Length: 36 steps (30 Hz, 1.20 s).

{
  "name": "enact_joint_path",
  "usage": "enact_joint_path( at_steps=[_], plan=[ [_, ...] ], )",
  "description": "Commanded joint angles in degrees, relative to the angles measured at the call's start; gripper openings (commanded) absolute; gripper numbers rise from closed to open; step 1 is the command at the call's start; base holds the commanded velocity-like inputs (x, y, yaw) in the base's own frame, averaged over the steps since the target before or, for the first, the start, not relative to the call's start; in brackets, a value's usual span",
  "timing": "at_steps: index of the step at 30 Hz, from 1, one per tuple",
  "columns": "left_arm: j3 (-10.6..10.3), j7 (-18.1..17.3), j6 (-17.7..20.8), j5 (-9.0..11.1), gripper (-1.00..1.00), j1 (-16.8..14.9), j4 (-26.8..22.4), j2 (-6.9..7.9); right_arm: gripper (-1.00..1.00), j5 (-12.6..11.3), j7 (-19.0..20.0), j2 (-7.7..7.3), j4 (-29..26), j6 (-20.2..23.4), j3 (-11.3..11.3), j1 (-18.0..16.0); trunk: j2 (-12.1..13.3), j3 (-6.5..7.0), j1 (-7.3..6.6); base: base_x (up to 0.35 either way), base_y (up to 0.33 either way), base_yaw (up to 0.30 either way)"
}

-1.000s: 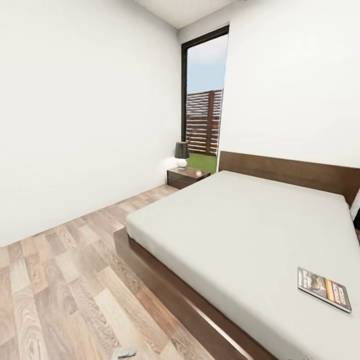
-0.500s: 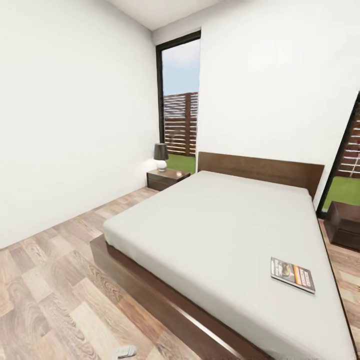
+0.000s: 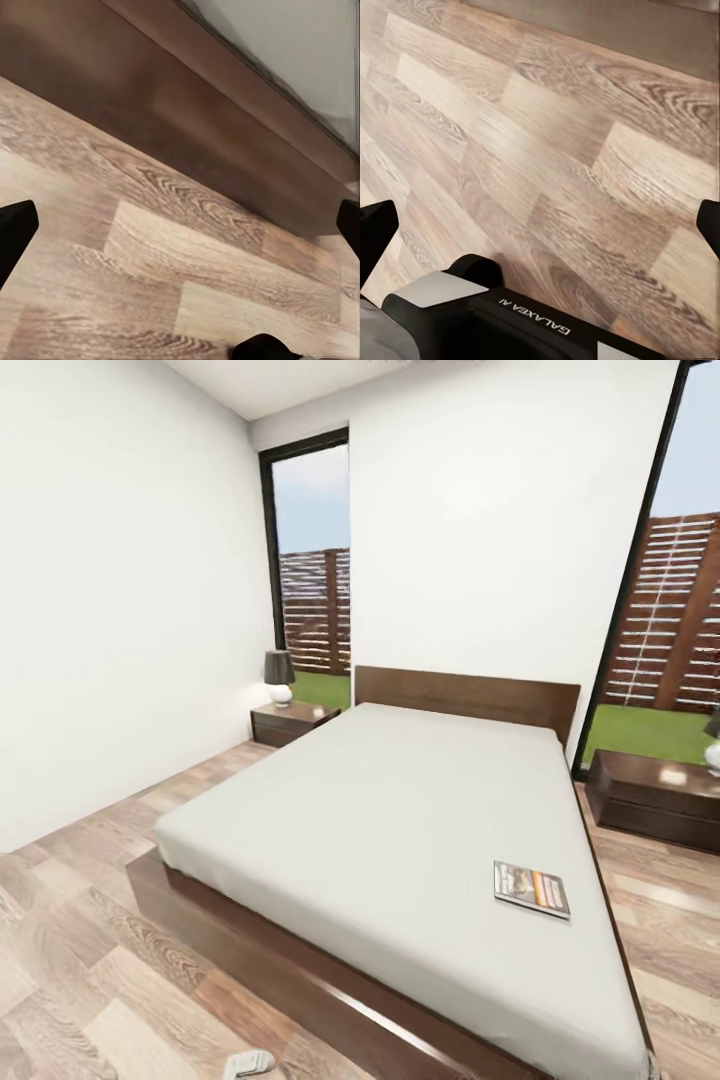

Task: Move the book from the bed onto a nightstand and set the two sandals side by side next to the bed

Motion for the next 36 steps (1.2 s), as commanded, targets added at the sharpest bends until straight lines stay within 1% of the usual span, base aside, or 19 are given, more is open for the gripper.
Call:
enact_joint_path(
  at_steps=[1,36],
  plan=[
    [0.09,-0.17,-0.23,-0.01,1.0,-0.03,0.06,0.02,1.0,-0.55,0.22,0.0,0.15,0.55,0.01,-0.09,-0.03,-0.03,-0.01,0.0,0.0,-0.283],
    [0.09,-0.17,-0.24,-0.01,1.0,-0.03,0.06,0.02,1.0,-0.52,0.22,0.0,0.16,0.54,0.01,-0.09,-0.03,1.2,-0.01,0.0,0.0,-0.283]
  ],
)
